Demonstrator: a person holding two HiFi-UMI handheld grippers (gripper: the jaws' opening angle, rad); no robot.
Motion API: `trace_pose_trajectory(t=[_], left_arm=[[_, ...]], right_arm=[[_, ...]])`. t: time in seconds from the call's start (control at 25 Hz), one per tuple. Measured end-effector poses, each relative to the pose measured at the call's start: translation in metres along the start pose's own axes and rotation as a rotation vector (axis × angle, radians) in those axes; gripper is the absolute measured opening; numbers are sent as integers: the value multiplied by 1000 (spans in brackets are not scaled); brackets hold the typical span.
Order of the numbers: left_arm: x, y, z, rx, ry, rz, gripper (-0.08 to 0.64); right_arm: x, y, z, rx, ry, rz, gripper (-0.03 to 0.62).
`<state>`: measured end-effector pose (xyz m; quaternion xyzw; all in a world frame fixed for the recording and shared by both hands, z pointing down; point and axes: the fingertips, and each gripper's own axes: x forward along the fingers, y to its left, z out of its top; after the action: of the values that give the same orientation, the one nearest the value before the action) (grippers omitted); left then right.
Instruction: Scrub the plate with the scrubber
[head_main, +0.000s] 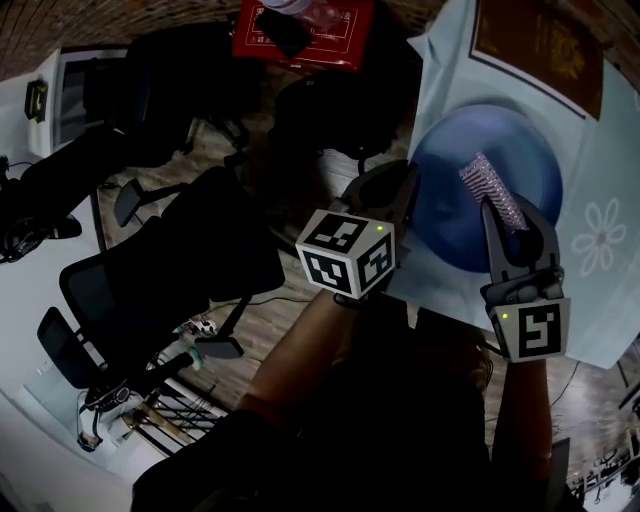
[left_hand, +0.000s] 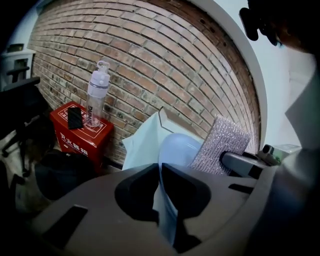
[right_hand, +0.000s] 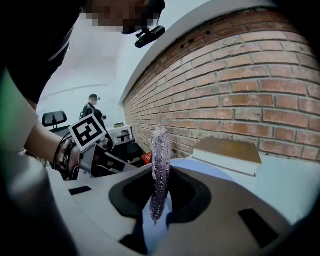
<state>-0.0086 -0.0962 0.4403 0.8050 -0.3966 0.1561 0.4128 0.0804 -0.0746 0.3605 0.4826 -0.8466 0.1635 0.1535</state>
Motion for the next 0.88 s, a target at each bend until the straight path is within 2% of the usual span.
trace_pose_trajectory(t=[0.16,0.48,0.68,0.88], left_arm=[[1,-2,3,58,3,50,38],[5,0,8,54,10,87,38],[6,3,11,84,10,110,35],[6,4,12,89,3,113,35]], right_arm=[[14,12,-4,-5,22,45,87],[41,22,-5,49,17,99,87],[52,16,-5,64,25,74,87],[62,5,-8,15,50,19,87]])
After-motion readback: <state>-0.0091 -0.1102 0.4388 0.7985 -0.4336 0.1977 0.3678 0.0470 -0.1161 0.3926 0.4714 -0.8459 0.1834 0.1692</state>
